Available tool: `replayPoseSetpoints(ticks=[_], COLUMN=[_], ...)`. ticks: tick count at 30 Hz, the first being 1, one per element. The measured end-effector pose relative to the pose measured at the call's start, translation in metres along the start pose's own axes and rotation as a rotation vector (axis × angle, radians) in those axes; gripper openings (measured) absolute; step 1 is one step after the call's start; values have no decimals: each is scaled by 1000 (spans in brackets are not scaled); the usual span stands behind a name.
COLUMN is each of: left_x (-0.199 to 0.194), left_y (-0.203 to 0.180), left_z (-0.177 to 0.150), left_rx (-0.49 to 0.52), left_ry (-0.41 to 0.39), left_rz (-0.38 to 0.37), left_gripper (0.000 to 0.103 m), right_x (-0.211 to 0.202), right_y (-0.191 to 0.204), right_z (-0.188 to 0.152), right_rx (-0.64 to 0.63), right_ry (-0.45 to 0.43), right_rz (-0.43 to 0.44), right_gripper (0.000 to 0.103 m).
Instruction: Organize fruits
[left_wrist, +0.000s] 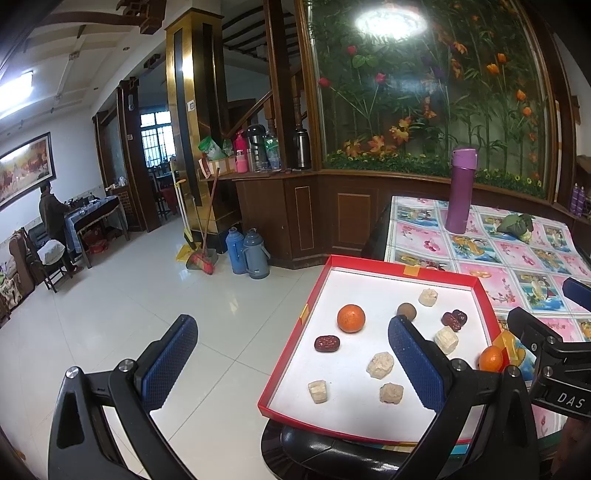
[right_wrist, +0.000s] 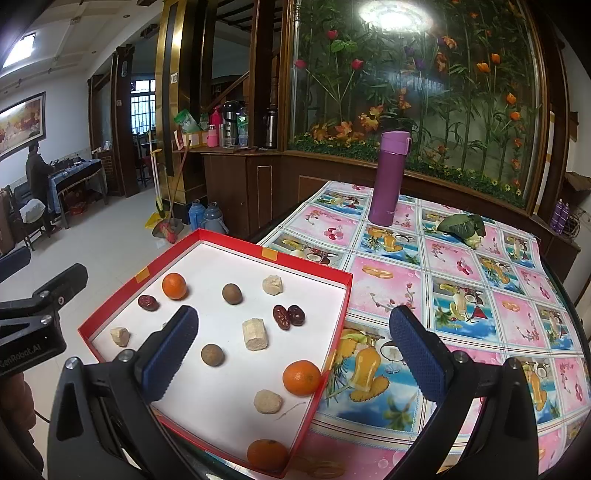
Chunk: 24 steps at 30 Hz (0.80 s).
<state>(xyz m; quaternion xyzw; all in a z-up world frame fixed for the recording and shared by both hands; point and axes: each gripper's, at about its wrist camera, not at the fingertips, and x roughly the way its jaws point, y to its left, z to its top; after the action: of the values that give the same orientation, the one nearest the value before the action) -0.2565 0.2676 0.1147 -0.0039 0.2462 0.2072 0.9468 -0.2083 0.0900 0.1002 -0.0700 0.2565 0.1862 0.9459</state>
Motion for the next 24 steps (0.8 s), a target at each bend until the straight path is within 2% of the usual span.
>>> replayPoseSetpoints(ticks=[19,24], left_x=[6,6], left_y=[7,7], left_z=[0,4], left_rx=[-5,-10], left_ry=[-5,-22], left_rz=[20,3], left_gripper=[103,103], right_x=[0,3], right_y=[16,19], right_z=[5,6], right_rx=[-32,-43], right_ry=[-7,-4], right_rz=[9,10], right_gripper=[103,103])
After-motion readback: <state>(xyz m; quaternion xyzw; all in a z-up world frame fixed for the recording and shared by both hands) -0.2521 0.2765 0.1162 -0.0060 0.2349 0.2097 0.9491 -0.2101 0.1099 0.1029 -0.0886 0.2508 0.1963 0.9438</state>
